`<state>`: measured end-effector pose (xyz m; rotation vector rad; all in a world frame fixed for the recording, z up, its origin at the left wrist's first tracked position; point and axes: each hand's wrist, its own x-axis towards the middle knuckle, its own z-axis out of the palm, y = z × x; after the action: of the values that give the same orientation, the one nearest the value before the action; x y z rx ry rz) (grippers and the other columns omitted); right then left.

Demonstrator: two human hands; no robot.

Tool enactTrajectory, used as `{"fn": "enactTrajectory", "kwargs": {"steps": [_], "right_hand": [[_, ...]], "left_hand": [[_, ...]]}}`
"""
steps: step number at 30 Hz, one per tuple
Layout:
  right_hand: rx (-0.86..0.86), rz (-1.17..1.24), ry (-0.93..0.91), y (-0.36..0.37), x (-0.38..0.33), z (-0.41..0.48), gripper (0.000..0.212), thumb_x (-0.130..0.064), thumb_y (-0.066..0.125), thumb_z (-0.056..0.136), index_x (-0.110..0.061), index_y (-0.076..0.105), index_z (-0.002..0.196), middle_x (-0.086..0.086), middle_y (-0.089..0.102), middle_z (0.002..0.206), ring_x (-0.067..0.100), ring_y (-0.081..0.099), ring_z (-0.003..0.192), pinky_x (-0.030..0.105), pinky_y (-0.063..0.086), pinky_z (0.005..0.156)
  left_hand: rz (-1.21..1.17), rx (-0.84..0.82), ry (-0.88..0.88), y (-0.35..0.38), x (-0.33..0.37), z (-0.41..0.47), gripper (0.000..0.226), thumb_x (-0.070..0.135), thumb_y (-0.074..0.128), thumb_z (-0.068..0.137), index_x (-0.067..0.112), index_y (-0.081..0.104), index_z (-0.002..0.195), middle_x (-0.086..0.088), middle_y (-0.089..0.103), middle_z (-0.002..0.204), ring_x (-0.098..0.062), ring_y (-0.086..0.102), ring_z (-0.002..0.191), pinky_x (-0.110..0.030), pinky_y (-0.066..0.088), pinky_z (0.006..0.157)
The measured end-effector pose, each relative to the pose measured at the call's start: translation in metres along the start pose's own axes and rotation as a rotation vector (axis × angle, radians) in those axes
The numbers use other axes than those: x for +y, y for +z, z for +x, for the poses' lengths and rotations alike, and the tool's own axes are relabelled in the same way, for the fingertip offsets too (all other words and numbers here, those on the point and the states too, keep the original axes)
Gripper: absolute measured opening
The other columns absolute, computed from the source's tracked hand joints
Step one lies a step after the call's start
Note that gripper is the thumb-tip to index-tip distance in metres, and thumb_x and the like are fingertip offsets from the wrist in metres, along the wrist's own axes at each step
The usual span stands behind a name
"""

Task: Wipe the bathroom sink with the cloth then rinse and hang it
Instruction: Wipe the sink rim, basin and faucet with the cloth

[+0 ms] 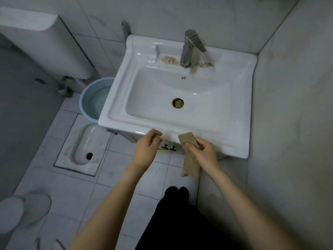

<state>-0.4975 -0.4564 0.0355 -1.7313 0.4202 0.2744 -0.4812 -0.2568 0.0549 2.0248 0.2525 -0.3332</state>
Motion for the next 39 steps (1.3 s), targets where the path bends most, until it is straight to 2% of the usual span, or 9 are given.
{"fn": "enactTrajectory", "kwargs": {"steps": [7, 9, 13, 15, 21, 26, 29, 34, 39], "right_hand": [[-0.239, -0.196, -0.118, 0.039, -0.001, -0.031, 0.014, -0.02, 0.073, 0.084, -0.032, 0.068, 0.089, 0.001, 0.068, 0.094, 0.009, 0.064, 0.086, 0.017, 0.049, 0.069], [-0.33, -0.262, -0.101, 0.049, 0.01, -0.042, 0.014, -0.019, 0.073, 0.083, -0.028, 0.069, 0.094, 0.002, 0.068, 0.096, 0.011, 0.065, 0.089, 0.016, 0.051, 0.072], [-0.452, -0.309, 0.019, 0.062, 0.038, -0.063, 0.026, -0.017, 0.073, 0.083, -0.007, 0.07, 0.107, 0.012, 0.071, 0.1, 0.027, 0.066, 0.096, 0.038, 0.055, 0.082], [-0.514, -0.297, 0.055, 0.073, 0.039, -0.075, 0.024, -0.011, 0.071, 0.084, -0.001, 0.069, 0.106, 0.014, 0.071, 0.098, 0.028, 0.066, 0.095, 0.032, 0.055, 0.078], [-0.622, -0.28, -0.035, 0.132, 0.013, -0.108, 0.01, -0.008, 0.069, 0.085, -0.012, 0.068, 0.094, -0.001, 0.069, 0.086, 0.012, 0.063, 0.08, 0.008, 0.051, 0.064], [-0.666, -0.313, -0.111, 0.208, 0.002, -0.11, 0.015, -0.013, 0.071, 0.085, -0.009, 0.071, 0.099, 0.007, 0.072, 0.092, 0.019, 0.065, 0.087, 0.026, 0.054, 0.076], [-0.624, -0.301, -0.091, 0.256, 0.009, -0.112, 0.014, -0.012, 0.071, 0.085, -0.011, 0.071, 0.099, 0.009, 0.072, 0.093, 0.021, 0.066, 0.087, 0.02, 0.054, 0.068], [-0.495, -0.231, 0.058, 0.33, 0.024, -0.133, 0.011, -0.018, 0.07, 0.087, -0.015, 0.07, 0.097, 0.014, 0.071, 0.097, 0.028, 0.067, 0.094, 0.035, 0.055, 0.078], [-0.461, -0.169, 0.077, 0.398, -0.009, -0.148, 0.024, -0.02, 0.069, 0.087, -0.008, 0.069, 0.109, 0.012, 0.07, 0.103, 0.024, 0.066, 0.095, 0.034, 0.054, 0.079]], "left_hand": [[-0.232, 0.157, -0.376, -0.039, -0.109, -0.15, 0.023, 0.016, 0.045, 0.098, 0.024, 0.066, 0.092, 0.0, 0.069, 0.092, -0.016, 0.065, 0.088, -0.032, 0.052, 0.083], [-0.298, 0.272, -0.518, -0.042, -0.145, -0.197, 0.023, 0.014, 0.047, 0.097, 0.024, 0.067, 0.091, 0.001, 0.07, 0.092, -0.017, 0.066, 0.086, -0.028, 0.051, 0.077], [-0.504, 0.48, -0.738, -0.033, -0.191, -0.285, 0.015, 0.017, 0.052, 0.094, 0.019, 0.067, 0.09, -0.005, 0.07, 0.091, -0.022, 0.064, 0.081, -0.026, 0.047, 0.069], [-0.569, 0.555, -0.793, -0.028, -0.2, -0.317, 0.015, 0.018, 0.052, 0.095, 0.017, 0.067, 0.093, -0.008, 0.071, 0.094, -0.024, 0.064, 0.082, -0.029, 0.048, 0.072], [-0.665, 0.805, -0.774, -0.057, -0.211, -0.353, 0.018, 0.011, 0.05, 0.098, 0.011, 0.067, 0.092, -0.011, 0.07, 0.091, -0.024, 0.064, 0.08, -0.034, 0.049, 0.078], [-0.69, 0.876, -0.728, -0.107, -0.245, -0.364, 0.021, 0.01, 0.048, 0.098, 0.013, 0.068, 0.092, -0.008, 0.069, 0.089, -0.022, 0.064, 0.078, -0.034, 0.05, 0.078], [-0.693, 0.87, -0.767, -0.136, -0.281, -0.377, 0.021, 0.01, 0.048, 0.098, 0.012, 0.068, 0.091, -0.008, 0.068, 0.087, -0.023, 0.062, 0.077, -0.032, 0.049, 0.075], [-0.699, 0.818, -0.855, -0.208, -0.346, -0.406, 0.017, 0.01, 0.051, 0.097, 0.003, 0.066, 0.092, -0.013, 0.065, 0.087, -0.025, 0.058, 0.075, -0.031, 0.045, 0.07], [-0.663, 0.786, -0.8, -0.309, -0.383, -0.388, 0.017, 0.01, 0.052, 0.096, 0.004, 0.066, 0.089, -0.011, 0.064, 0.084, -0.024, 0.054, 0.074, -0.028, 0.042, 0.066]]}}
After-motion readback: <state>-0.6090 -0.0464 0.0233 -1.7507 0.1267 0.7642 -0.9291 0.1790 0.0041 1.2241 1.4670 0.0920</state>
